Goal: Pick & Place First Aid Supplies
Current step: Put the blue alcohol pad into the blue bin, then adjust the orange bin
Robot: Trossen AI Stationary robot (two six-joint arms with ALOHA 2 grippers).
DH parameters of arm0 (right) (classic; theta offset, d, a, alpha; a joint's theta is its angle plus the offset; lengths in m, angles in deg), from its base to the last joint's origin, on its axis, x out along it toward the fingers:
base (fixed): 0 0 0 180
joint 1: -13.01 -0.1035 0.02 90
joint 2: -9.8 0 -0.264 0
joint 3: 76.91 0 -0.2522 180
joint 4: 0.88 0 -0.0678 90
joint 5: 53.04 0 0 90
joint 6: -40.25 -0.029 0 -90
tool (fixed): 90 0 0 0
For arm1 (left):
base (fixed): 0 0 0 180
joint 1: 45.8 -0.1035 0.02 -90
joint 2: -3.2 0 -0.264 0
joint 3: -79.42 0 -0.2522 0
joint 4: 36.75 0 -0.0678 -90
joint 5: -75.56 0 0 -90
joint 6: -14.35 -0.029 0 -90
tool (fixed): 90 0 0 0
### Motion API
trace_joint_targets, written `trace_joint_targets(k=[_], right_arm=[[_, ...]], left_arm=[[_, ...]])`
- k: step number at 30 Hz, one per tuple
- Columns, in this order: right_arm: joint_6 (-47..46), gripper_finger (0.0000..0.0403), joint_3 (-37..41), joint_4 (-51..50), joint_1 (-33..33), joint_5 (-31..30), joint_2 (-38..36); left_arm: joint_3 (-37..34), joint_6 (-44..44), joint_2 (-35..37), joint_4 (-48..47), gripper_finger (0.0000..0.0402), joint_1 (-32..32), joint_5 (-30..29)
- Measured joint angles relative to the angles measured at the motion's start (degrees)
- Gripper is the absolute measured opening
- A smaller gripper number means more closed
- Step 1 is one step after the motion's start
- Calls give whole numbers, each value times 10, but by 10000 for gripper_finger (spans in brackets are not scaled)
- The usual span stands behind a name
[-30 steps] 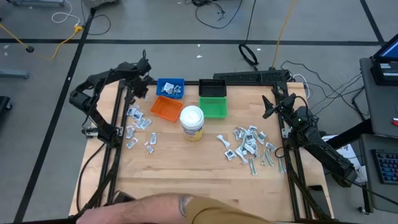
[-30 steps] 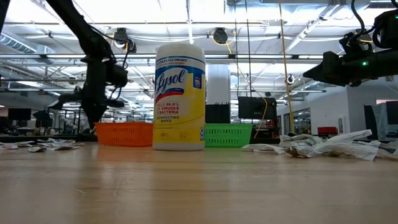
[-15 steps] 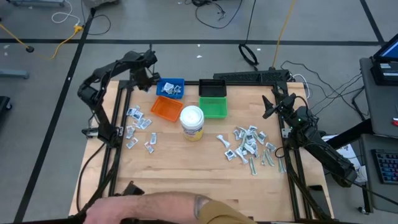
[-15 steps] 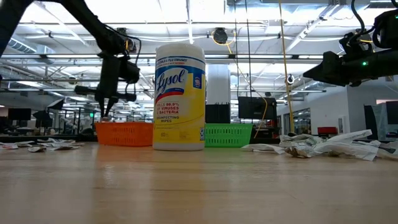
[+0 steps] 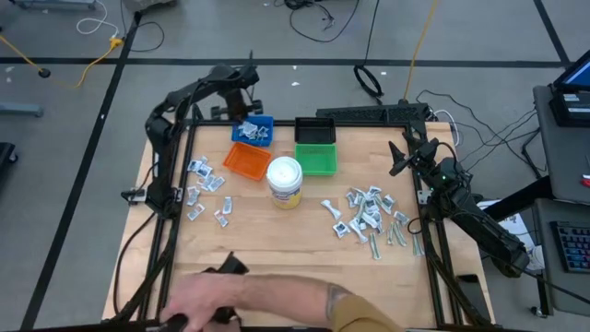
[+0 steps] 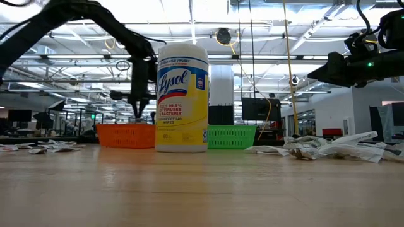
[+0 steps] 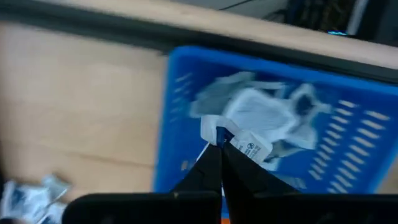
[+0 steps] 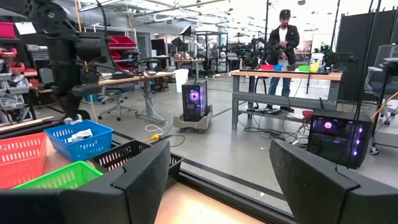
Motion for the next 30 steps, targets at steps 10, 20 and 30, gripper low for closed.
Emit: trace_joint_targets(k=[10,20,30], right_arm=[[0,271,0,0,0,0,0],[0,271,0,0,0,0,0],[0,270,0,0,0,0,0]], left_arm=[[28,8,-29,0,58,22,17],[28,-59,5,-11,230,40,35],[-92,-101,105,-38,260,124,47]])
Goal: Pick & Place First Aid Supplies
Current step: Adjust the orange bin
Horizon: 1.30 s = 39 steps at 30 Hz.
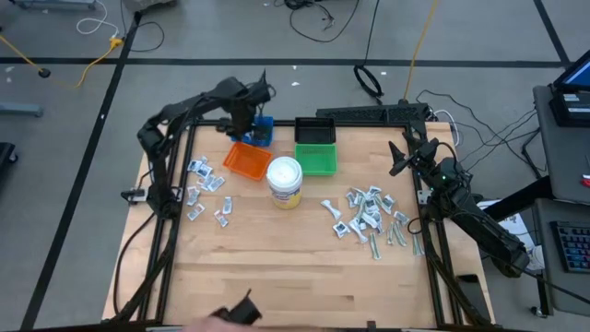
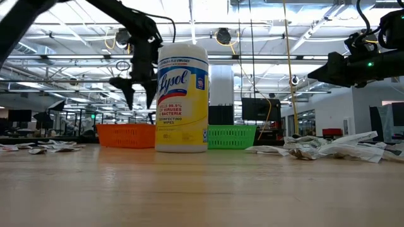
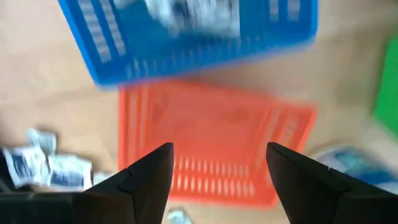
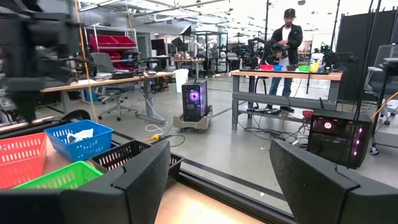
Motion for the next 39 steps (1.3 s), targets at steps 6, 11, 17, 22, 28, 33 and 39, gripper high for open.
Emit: trace_joint_targets(k=[6,11,17,22,28,33,39], right_arm=[[0,272,0,0,0,0,0],[0,271,0,0,0,0,0],[0,272,0,0,0,0,0],[0,271,0,0,0,0,0],[0,272,0,0,0,0,0],[0,271,0,0,0,0,0],[0,271,0,0,0,0,0]], left_arm=[[-137,22,93,42,247,51,1],[-229,49,143,73,246,94,15],[-281,85,147,92,246,143,15],[-286,121,147,155,246,156,13],[-286,141,125,177,246,156,17],[-286,156,114,186,246,156,-1],[-286,206,112,224,246,156,-18]])
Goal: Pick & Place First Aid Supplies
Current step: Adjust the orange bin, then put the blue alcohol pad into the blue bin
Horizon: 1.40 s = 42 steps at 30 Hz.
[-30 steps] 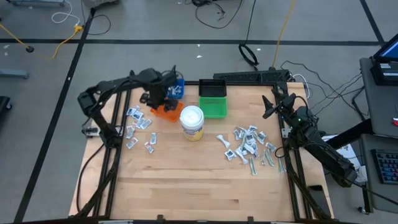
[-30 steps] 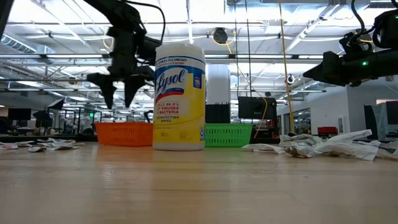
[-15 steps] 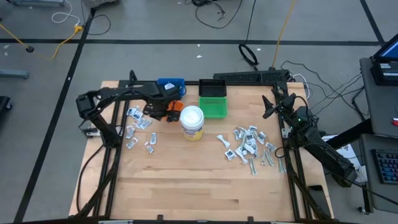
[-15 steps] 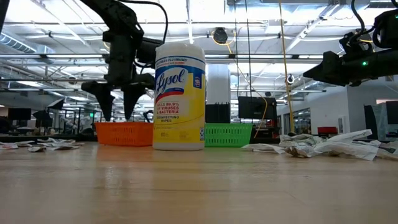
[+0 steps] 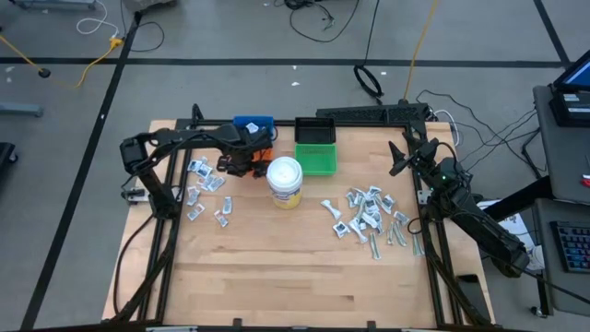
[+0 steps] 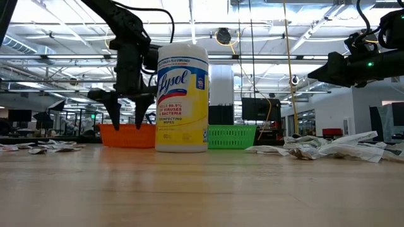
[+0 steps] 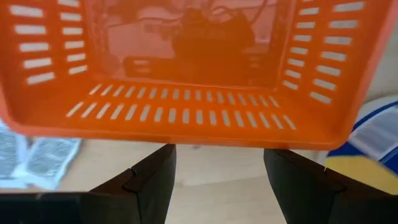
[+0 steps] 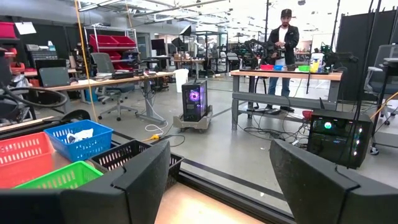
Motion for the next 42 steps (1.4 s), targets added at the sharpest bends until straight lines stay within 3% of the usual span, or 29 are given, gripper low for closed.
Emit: trace_joint_targets(k=[16,24,34,42], right_arm=[[0,271,0,0,0,0,0],[0,270,0,0,0,0,0],[0,274,0,0,0,0,0],[0,274,0,0,0,0,0]], left_arm=[[0,28,1,45,246,-6,20],[0,21,38,-15,246,-14,56],[0,61,76,-112,246,-90,17],[-33,154,108,-138,246,-158,-6]])
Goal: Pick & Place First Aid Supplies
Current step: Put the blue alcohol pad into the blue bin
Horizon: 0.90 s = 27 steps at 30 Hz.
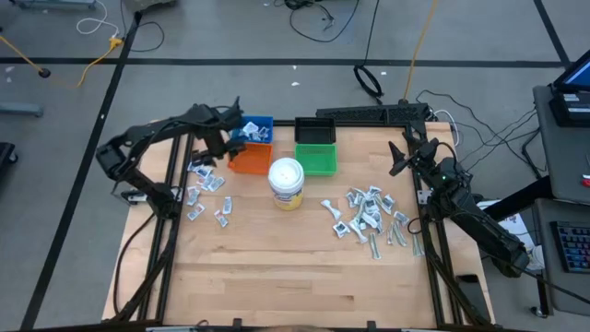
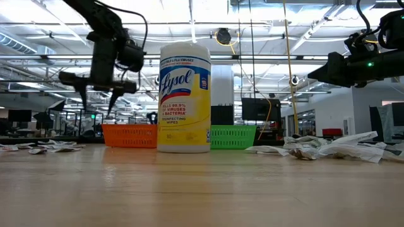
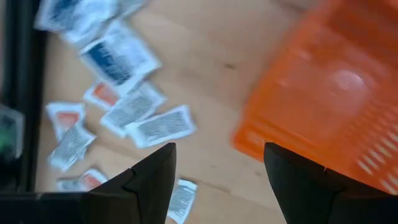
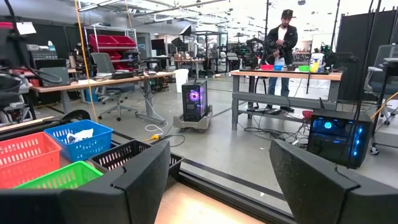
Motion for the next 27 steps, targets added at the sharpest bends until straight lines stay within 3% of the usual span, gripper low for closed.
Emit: trace_joint_targets(k=[15,27], right_arm=[[0,274,0,0,0,0,0],[0,274,0,0,0,0,0]], left_arm=[[-152,227,54,26,246,-19,-22],[-181,314,54,65,246,-30,-72]])
